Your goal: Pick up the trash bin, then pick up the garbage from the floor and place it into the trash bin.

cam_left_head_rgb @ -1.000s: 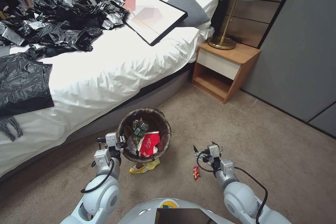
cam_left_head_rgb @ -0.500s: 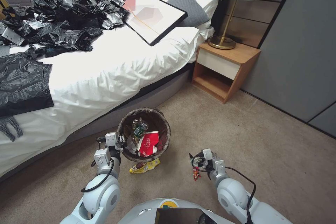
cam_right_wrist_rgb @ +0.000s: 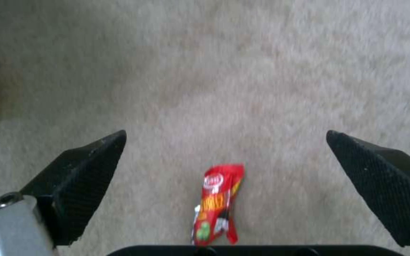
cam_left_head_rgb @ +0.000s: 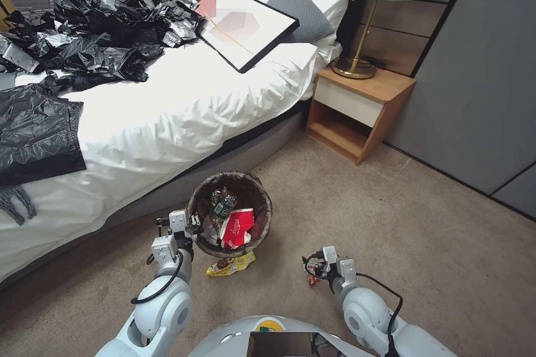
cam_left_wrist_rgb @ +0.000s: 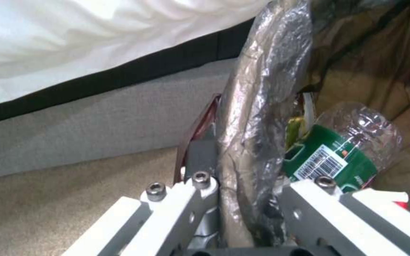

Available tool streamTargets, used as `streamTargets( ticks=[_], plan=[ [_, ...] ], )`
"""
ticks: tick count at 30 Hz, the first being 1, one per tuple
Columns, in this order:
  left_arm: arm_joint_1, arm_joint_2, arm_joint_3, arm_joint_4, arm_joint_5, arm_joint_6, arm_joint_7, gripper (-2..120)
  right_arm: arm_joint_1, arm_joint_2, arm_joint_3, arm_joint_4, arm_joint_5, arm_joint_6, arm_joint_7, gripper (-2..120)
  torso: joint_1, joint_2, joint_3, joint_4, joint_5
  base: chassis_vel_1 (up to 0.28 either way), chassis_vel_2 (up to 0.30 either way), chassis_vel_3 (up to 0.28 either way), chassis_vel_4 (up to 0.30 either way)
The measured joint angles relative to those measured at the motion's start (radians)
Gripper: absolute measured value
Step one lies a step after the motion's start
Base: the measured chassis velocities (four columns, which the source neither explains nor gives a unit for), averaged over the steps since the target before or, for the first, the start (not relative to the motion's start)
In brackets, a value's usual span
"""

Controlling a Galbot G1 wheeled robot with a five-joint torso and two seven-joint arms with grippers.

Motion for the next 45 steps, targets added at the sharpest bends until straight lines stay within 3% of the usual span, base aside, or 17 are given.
streamTargets(
  ticks=[10, 45],
  plan=[
    [0.002, 0.009, 0.001, -0.003, -0.002, 0.000, -0.001, 4, 0.015, 0.029, -0.024, -0.059, 0.057, -0.040, 0.002, 100, 0.000, 0.000, 0.000, 0.0000, 0.0000, 0.000, 0.000, 0.000, 0.000],
    [0.011, 0.000, -0.003, -0.006, 0.002, -0.006, -0.001, 4, 0.122, 0.098, -0.091, -0.237, 0.065, -0.047, 0.007, 100, 0.000, 0.000, 0.000, 0.0001, 0.0000, 0.000, 0.000, 0.000, 0.000]
  ],
)
